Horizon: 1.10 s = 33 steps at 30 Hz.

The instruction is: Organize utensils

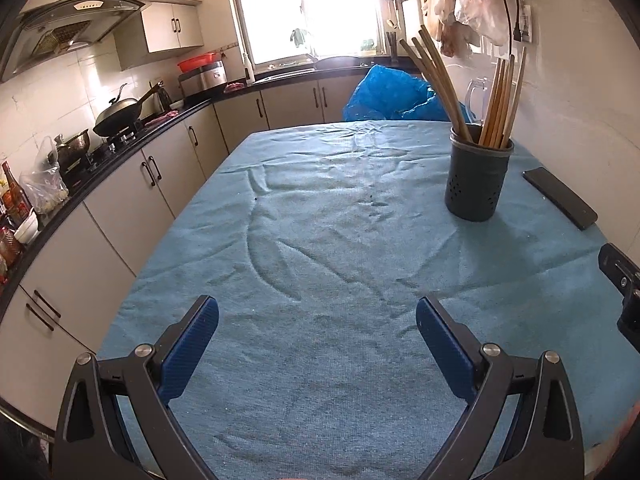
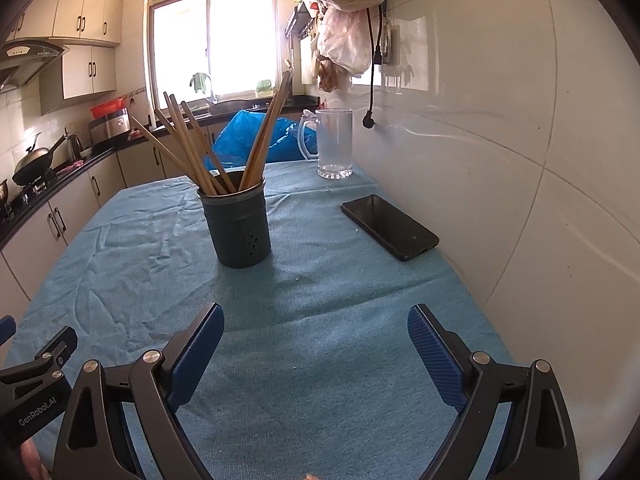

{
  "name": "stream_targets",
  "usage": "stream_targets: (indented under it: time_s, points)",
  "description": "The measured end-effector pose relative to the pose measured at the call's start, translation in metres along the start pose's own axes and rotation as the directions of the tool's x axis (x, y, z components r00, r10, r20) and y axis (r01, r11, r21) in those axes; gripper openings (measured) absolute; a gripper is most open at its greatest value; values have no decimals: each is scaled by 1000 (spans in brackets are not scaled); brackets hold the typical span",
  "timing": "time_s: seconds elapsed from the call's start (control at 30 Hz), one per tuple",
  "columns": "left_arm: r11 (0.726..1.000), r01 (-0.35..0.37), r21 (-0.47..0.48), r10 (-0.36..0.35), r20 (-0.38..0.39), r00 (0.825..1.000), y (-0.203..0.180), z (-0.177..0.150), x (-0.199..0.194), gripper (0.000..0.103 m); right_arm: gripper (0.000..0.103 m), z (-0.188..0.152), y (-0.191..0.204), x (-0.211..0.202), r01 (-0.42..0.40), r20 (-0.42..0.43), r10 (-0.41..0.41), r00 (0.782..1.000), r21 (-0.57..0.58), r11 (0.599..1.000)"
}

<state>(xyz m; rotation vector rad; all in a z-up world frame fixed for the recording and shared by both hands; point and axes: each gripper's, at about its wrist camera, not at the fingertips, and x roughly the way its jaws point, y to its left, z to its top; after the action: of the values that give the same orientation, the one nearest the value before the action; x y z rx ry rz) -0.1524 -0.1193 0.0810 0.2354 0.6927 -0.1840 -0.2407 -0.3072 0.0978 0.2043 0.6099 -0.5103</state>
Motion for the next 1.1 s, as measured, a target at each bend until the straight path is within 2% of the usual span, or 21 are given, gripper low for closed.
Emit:
stream_targets:
  time_s: [1.1]
  points:
    - [1000, 15, 0, -15, -35, 999, 3, -5, 15, 99, 96, -5, 14, 19, 7, -59, -10, 998, -48, 999]
